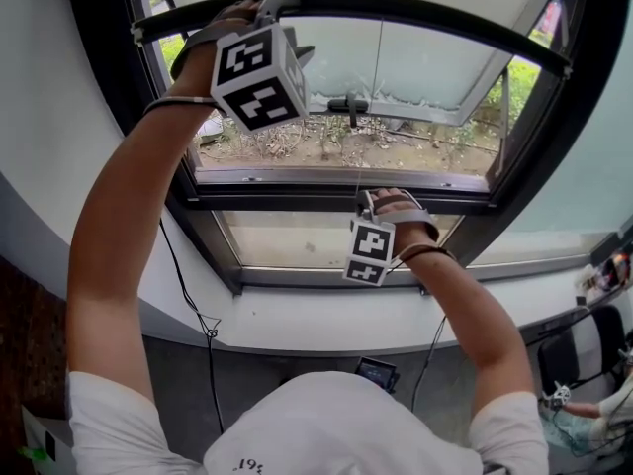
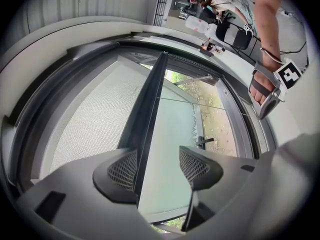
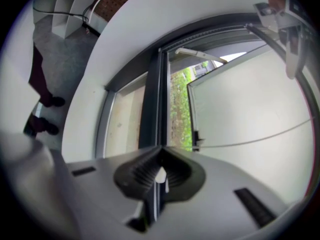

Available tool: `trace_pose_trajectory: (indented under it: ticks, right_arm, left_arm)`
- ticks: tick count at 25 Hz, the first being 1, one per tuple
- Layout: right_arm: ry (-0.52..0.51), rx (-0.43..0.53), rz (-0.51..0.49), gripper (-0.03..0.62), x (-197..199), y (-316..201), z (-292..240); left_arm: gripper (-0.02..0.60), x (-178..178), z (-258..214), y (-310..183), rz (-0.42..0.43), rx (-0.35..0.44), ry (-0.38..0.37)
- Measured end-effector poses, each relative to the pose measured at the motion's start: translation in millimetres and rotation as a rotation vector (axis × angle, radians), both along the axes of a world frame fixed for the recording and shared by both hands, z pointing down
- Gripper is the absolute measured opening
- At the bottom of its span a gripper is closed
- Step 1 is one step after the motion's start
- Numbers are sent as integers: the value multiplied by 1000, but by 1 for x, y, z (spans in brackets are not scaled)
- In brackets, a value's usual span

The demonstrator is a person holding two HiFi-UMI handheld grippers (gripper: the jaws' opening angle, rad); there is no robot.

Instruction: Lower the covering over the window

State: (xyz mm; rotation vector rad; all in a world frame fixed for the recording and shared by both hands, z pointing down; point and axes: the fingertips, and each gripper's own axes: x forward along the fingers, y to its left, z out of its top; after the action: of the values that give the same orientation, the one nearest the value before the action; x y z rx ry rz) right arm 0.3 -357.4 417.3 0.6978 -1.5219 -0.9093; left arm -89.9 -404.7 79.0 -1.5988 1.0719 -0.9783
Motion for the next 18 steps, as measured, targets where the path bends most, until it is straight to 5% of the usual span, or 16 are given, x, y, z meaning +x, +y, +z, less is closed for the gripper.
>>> trace_pose_trajectory:
  ticks: [18]
  right_arm:
    - [-63,-115,34,23,7,13,64]
  left_arm:
    - [236,-3,66,0,-62,-156,-72]
